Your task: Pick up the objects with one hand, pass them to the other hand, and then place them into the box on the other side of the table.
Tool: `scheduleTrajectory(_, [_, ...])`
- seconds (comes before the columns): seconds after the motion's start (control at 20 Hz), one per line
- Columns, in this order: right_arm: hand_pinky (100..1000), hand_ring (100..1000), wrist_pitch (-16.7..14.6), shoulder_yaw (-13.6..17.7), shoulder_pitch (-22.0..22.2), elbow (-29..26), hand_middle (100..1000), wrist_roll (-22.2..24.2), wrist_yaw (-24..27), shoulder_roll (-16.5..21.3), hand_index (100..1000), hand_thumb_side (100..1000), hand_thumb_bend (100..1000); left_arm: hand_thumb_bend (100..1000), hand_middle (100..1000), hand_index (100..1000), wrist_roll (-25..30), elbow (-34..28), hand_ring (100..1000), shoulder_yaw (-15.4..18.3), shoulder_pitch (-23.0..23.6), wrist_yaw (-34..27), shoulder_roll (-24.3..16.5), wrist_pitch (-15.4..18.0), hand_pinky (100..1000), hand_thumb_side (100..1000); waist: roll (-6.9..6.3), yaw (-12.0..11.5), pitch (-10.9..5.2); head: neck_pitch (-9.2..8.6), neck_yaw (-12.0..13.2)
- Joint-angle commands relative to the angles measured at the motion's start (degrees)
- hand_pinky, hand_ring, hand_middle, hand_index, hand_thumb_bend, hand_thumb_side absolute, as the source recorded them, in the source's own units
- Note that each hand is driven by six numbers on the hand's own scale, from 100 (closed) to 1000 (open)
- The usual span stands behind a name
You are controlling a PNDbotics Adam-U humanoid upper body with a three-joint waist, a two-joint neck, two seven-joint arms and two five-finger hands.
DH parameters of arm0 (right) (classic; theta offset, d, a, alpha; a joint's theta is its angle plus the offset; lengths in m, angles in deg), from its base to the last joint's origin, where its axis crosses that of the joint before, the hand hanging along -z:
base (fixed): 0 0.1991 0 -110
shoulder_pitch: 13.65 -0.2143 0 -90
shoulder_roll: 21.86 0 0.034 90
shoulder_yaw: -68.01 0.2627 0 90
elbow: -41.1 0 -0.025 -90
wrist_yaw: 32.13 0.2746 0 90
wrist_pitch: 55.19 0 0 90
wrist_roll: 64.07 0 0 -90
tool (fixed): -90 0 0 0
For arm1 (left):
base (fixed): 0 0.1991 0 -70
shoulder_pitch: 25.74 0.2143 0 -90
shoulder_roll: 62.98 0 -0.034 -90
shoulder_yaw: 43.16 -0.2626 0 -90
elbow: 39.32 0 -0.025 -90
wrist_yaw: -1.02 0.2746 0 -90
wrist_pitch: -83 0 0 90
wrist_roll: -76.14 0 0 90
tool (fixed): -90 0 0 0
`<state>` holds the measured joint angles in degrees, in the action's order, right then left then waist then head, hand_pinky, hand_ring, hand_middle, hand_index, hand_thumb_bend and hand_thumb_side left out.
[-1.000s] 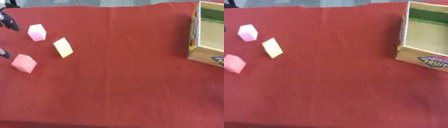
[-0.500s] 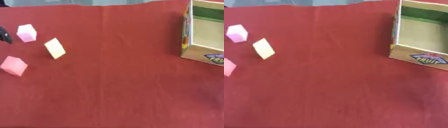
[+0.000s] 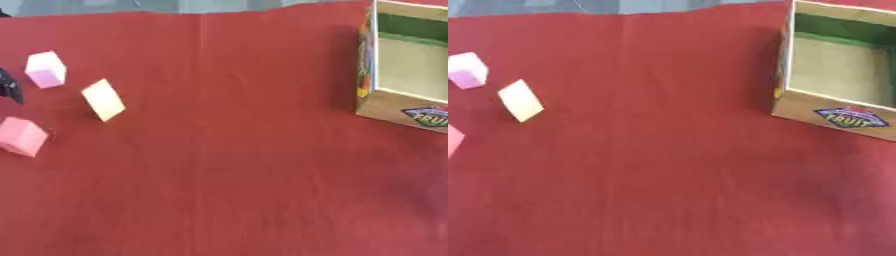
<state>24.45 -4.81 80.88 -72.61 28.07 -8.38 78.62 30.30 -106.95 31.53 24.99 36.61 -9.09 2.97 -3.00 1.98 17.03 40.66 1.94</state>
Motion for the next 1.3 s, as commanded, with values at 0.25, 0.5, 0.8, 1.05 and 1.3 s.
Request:
scheduleTrajectory(0.25, [927,1000,0.8,0.1,-0.4,-0.9,853,0.0,-0.9,0.3,953,604,100,722,712,715,-1.3,2.1,782,-0.6,-1.8,2.1,0.1,1.8,809,100,0.08,0.2,-0.59,-0.43,0.4])
scheduleTrajectory(0.5, [928,1000,1.1,0.2,-0.3,-0.9,853,-0.1,-1.2,0.1,954,605,100,655,683,696,-1.1,3.2,770,-0.8,-2.1,2.7,0.7,2.4,793,100,0.02,0.3,-0.57,-0.39,0.6])
scheduleTrajectory(0.8, [928,1000,1.2,0.3,-0.2,-0.9,850,-0.1,-1.2,0.0,954,604,100,738,712,732,0.7,3.4,778,-0.6,-2.1,1.6,0.4,1.9,801,100,0.00,0.2,-0.67,-0.24,0.7])
scheduleTrajectory(1.05, [929,1000,1.3,0.4,-0.1,-0.9,849,-0.2,-1.2,0.0,955,605,100,742,718,735,1.8,2.5,782,-0.2,-1.8,2.0,-0.7,1.0,801,100,-0.08,0.0,-0.72,-0.55,0.8])
scheduleTrajectory(1.3, [930,1000,1.4,0.4,-0.1,-0.9,849,-0.1,-1.2,-0.2,955,605,100,686,706,720,1.9,2.9,775,-0.3,-1.7,3.8,-0.5,1.3,793,100,-0.02,0.1,-0.69,-0.51,0.9])
